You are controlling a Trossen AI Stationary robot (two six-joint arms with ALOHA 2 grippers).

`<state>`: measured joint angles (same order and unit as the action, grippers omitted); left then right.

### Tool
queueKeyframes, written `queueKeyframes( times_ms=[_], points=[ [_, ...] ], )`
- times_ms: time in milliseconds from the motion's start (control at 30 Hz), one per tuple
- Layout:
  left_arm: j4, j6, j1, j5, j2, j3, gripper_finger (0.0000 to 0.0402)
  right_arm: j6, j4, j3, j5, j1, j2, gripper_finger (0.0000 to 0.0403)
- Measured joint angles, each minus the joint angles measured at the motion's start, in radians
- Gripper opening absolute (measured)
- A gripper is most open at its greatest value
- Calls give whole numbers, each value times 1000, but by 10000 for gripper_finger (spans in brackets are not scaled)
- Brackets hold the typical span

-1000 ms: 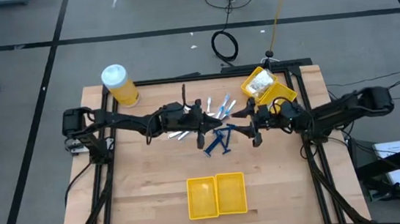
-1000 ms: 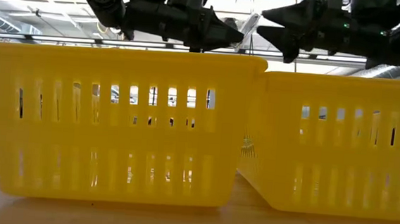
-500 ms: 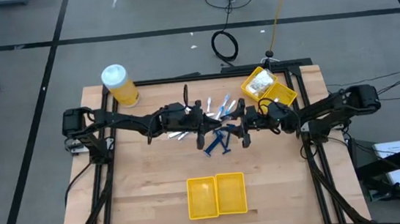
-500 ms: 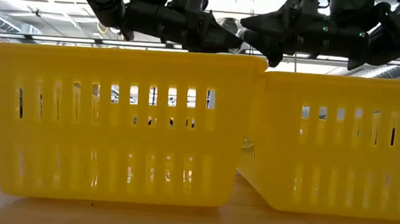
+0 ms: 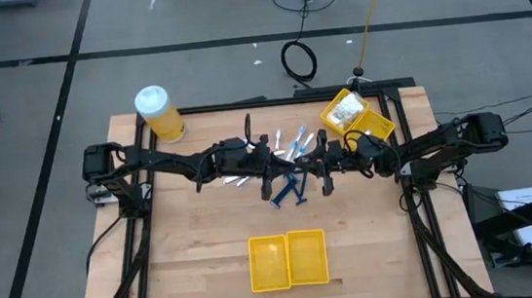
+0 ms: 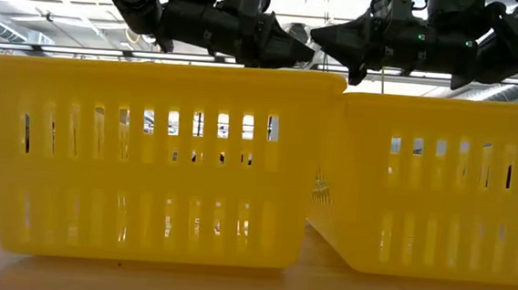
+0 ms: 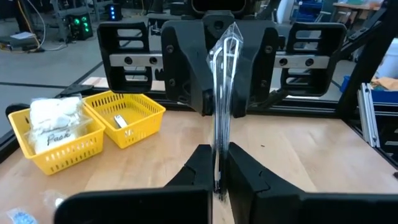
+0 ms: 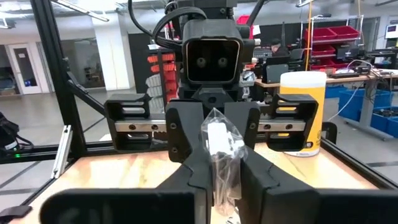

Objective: Pick & Place Travel size toiletries
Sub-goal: Put the silver nail cutter into the top right yellow bin

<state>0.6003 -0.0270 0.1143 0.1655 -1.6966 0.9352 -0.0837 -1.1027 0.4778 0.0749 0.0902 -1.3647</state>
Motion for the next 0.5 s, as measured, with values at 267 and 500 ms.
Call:
queueKeyframes(
  times_ms=[267,500],
  points=[
    [-79,-178,-1,-54,17,0,117,-1,101,0,-81,1,24,27],
    [-308,-93,-2,-274,108,0,208,29,390,0,-256,33,141,27]
  ],
)
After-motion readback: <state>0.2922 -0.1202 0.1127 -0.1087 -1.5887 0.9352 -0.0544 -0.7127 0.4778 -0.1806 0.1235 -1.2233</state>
